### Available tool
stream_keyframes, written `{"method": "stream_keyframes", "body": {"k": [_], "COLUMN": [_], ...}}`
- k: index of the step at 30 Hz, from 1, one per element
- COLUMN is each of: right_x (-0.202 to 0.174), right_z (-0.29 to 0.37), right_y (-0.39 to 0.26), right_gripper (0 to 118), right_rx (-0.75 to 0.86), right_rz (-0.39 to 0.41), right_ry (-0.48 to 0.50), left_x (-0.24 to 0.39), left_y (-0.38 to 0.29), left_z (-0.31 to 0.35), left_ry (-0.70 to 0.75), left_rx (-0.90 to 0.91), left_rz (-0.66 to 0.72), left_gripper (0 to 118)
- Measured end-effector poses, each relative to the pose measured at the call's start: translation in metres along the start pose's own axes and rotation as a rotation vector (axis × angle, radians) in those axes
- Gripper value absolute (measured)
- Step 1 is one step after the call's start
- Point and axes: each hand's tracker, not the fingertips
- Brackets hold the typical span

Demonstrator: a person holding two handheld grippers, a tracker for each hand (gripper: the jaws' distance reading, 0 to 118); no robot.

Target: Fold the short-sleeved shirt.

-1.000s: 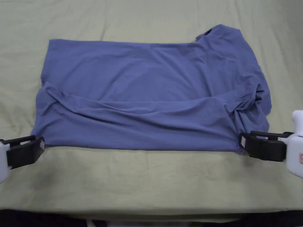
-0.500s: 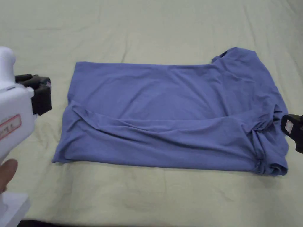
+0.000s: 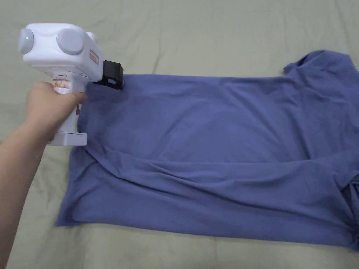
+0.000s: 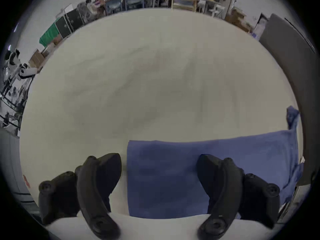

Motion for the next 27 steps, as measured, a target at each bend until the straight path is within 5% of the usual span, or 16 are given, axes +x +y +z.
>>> {"method": "stream_keyframes", "body": {"k": [2,4,5,6,7,10,15,16,17,18,19,27], "right_x": [0.003,0.001,0.001,0.002,0.002,-0.001,0.009,0.012,0.021,0.032,0.041,0.128], "right_z": [-0.011,-0.019,-0.024,-0.028,-0.032,-0.038,-0.044,-0.045,-0.051,-0.064,-0.075,-0.218], "right_y": [-0.001,-0.004,-0.005,-0.005,-0.006,-0.008,0.016,0.026,0.039,0.052,0.061,0.096], "right_gripper": [2,2,2,2,2,2,2,8,38,100,118,113], "right_rx": [-0.021,-0.042,-0.049,-0.055,-0.063,-0.08,-0.076,-0.074,-0.051,-0.037,-0.035,-0.424], "right_rz": [-0.004,0.002,0.001,-0.002,-0.007,-0.009,-0.021,-0.031,-0.052,-0.063,-0.08,-0.215], "right_ry": [0.0,-0.008,-0.008,-0.005,0.0,-0.001,0.009,0.009,0.008,0.01,0.004,-0.172], "left_x": [-0.007,-0.003,-0.003,-0.002,0.002,0.016,0.023,0.024,0.026,0.025,0.024,0.023], "left_y": [-0.005,-0.008,-0.009,-0.01,-0.015,-0.022,-0.027,-0.029,-0.027,-0.028,-0.028,-0.024], "left_z": [0.005,0.019,0.025,0.028,0.028,0.039,0.072,0.081,0.091,0.101,0.106,0.121], "left_ry": [-0.032,-0.017,-0.008,-0.005,-0.117,-0.009,-0.024,-0.027,-0.027,-0.033,-0.043,-0.062], "left_rx": [0.053,0.095,0.105,0.111,0.121,0.125,0.157,0.176,0.195,0.217,0.223,0.243], "left_rz": [0.019,-0.054,-0.078,-0.094,-0.064,-0.147,-0.159,-0.16,-0.163,-0.157,-0.153,-0.11], "left_gripper": [96,57,15,0,0,0,0,0,0,0,0,0]}}
